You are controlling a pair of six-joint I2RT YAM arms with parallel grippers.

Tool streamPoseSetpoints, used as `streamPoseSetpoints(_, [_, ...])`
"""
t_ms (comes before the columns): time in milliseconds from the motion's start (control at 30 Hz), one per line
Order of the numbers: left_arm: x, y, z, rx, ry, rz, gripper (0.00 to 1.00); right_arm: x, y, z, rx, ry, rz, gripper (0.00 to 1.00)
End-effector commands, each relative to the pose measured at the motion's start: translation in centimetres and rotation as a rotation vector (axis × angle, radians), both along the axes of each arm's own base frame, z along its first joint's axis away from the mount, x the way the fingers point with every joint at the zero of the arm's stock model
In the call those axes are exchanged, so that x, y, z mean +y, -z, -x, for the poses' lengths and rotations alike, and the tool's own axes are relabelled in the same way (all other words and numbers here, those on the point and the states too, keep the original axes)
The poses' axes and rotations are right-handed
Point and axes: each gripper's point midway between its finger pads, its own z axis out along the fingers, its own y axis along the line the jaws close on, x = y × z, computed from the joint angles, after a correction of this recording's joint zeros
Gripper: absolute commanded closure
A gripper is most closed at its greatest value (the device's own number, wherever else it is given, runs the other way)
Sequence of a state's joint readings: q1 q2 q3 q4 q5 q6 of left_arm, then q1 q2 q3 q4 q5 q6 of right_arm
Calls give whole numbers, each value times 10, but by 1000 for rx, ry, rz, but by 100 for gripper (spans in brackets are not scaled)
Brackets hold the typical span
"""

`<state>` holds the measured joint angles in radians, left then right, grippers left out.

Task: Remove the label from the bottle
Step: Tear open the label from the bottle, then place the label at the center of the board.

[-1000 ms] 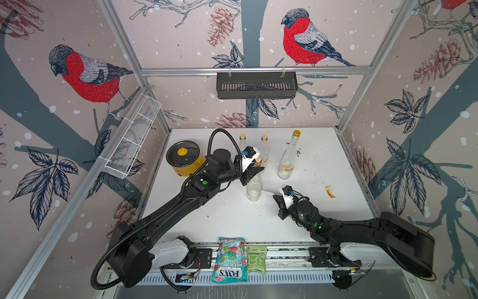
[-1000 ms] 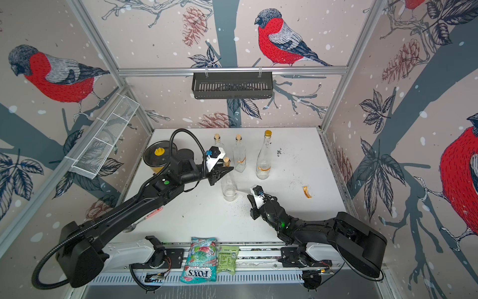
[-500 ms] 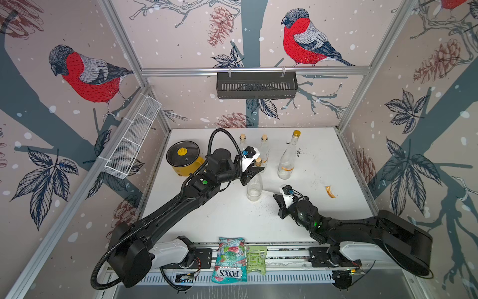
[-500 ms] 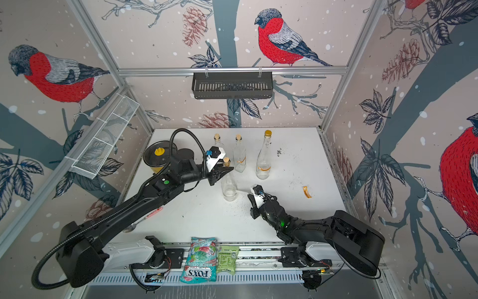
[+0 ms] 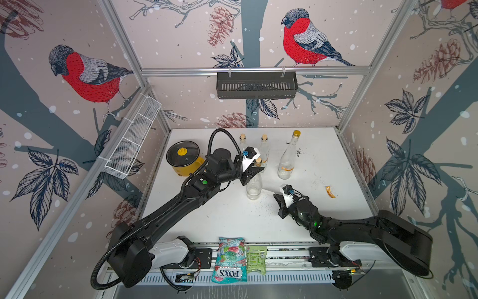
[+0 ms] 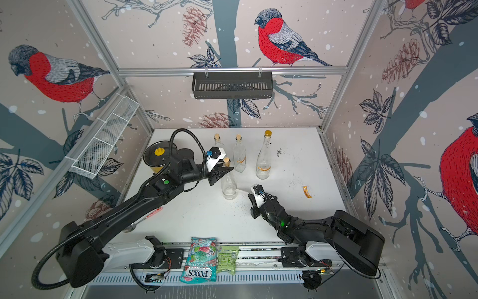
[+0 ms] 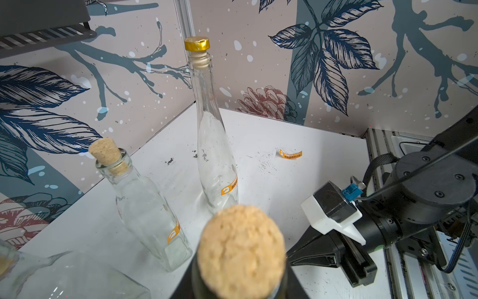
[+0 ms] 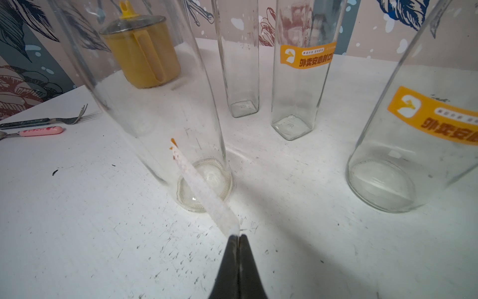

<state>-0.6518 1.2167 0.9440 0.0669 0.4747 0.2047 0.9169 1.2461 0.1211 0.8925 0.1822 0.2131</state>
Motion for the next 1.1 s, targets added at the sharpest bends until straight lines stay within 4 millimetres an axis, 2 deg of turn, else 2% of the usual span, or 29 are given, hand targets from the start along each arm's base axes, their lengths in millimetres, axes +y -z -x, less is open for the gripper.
streamPoseSetpoints(0, [11,39,2,57,-21,-142,100,-1,-4,-2,-7,13,-18,100])
streamPoseSetpoints(267, [11,38,5,65,-8,-141,100,-4,-1,-5,8,18,-6,100])
streamPoseSetpoints(867, [8,28,11,86,26,-112,100,-23,-25,-9,68,25,-86,100])
streamPoseSetpoints(1000, [7,26,13,104,28,-102,100,-33,-40,-20,160,96,-125,100])
streamPoseSetpoints(1067, [6,22,14,123,20,-96,100,-47,-43,-30,275,193,-120,100])
